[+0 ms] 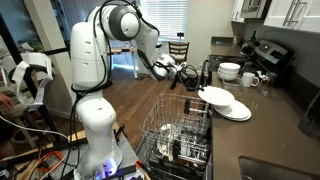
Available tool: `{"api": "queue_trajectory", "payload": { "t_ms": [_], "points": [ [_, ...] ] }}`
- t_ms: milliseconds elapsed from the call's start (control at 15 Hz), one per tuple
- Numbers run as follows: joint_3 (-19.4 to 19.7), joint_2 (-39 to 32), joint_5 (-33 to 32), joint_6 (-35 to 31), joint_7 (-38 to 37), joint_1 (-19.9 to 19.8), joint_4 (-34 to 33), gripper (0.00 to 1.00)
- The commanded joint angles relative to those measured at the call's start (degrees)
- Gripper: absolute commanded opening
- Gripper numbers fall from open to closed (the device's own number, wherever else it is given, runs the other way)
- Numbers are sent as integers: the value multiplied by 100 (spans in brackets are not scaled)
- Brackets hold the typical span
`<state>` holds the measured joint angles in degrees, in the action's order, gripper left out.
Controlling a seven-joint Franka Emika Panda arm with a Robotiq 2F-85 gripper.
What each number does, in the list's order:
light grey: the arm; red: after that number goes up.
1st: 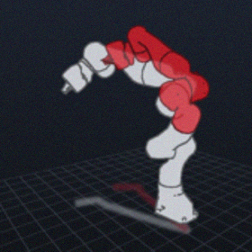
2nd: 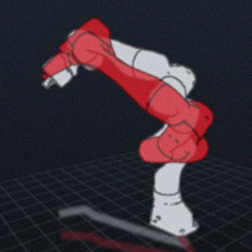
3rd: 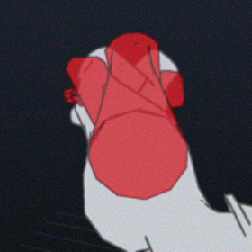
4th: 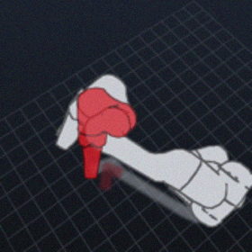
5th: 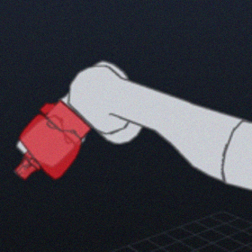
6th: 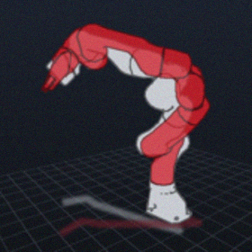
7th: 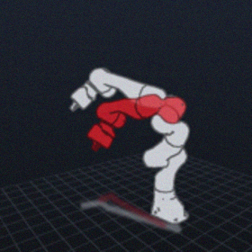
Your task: Remove the plate from the dishwasher and put it on the top of the white plate
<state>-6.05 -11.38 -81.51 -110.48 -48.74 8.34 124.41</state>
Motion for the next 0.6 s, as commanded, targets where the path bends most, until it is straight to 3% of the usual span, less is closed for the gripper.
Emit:
{"api": "queue_trajectory", "payload": {
  "t_ms": [0,533],
  "points": [
    [-51,-16,15,19,6,-40,0,6],
    [-72,-115,-51,4,-11,-26,-18,2]
  ]
}}
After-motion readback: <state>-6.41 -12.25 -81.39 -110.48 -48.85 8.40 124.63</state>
